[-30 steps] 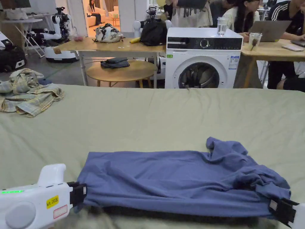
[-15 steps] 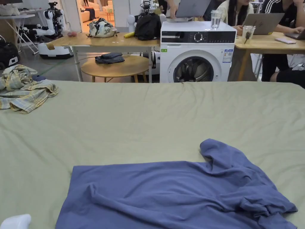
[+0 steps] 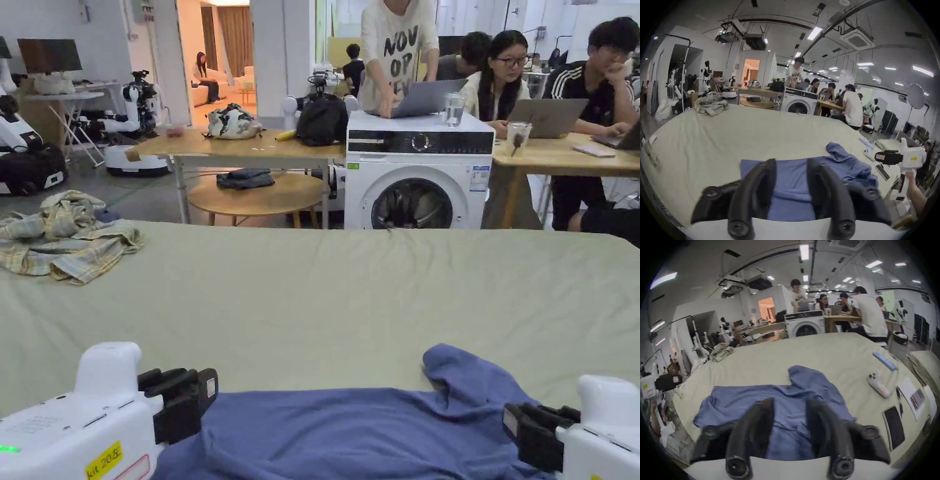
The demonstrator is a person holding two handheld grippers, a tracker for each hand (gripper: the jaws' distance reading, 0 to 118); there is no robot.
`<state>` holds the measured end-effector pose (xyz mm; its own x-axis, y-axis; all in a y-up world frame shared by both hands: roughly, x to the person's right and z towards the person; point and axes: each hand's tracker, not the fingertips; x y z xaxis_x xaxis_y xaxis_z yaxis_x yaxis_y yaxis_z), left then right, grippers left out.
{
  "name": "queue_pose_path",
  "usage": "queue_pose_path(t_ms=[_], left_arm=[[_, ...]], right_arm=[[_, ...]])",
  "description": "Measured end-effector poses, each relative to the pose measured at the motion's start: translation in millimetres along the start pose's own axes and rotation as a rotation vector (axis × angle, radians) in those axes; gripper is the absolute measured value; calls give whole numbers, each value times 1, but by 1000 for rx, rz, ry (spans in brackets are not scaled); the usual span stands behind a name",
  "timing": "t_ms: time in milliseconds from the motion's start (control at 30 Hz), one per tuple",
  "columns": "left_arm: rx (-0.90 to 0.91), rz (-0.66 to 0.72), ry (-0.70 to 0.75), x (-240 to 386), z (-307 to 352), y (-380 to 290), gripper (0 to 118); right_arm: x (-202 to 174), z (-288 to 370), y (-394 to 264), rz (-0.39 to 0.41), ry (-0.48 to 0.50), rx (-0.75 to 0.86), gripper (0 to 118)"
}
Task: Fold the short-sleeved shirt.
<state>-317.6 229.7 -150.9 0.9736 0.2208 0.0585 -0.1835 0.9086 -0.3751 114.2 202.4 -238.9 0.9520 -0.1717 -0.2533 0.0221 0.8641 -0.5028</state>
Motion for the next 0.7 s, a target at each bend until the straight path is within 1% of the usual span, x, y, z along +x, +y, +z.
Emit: queue_pose_path(t_ms=[33,67,100,133,233,267,333,400,433,500,533,567,600,633,667,700], left_arm=[[0,-14,6,4,0,-1,2],[1,-39,21,8,1,-3,0],[18,-68,41,11,5,-5,0],[2,-73,31,13,7,-5,0],[-25,-49,42,6,5,-2,0],[-44,-41,80,1,2,0,0],[-67,-28,111,-14,-11,6,0],[-111,22,159,-33,-32,13,0],[-167,41,202,-44,-47,18,2],[-303,59,240,-64,-84,27,32],[-306,84,209,-77,-103,27,32],[-351,120,180,-89,-122,28,35],[-376,129,202,-96,-139,28,40],[-393,115,252,-98,-155,27,40],[-418,112,245,-104,-171,26,44],[-445,150,197,-112,-186,23,44]], right_arm=[[-7,-3,0,16,-13,-3,7],[-13,-6,-2,32,-23,-5,2],[-17,-7,-4,43,-17,-4,0],[-20,-9,-5,53,-3,-7,0],[-28,-19,-9,86,-16,-24,0],[-28,-23,-9,89,-17,-31,0],[-24,-34,-11,78,-7,-46,0],[-19,-46,-11,62,-3,-73,0],[-16,-50,-12,51,1,-80,0],[-9,-54,-14,22,18,-92,0],[-5,-54,-16,10,26,-93,0],[-2,-55,-17,2,30,-95,0],[2,-53,-18,1,31,-94,0],[6,-51,-20,0,31,-99,0],[11,-50,-21,-3,28,-104,0],[17,-49,-22,-8,24,-110,0]])
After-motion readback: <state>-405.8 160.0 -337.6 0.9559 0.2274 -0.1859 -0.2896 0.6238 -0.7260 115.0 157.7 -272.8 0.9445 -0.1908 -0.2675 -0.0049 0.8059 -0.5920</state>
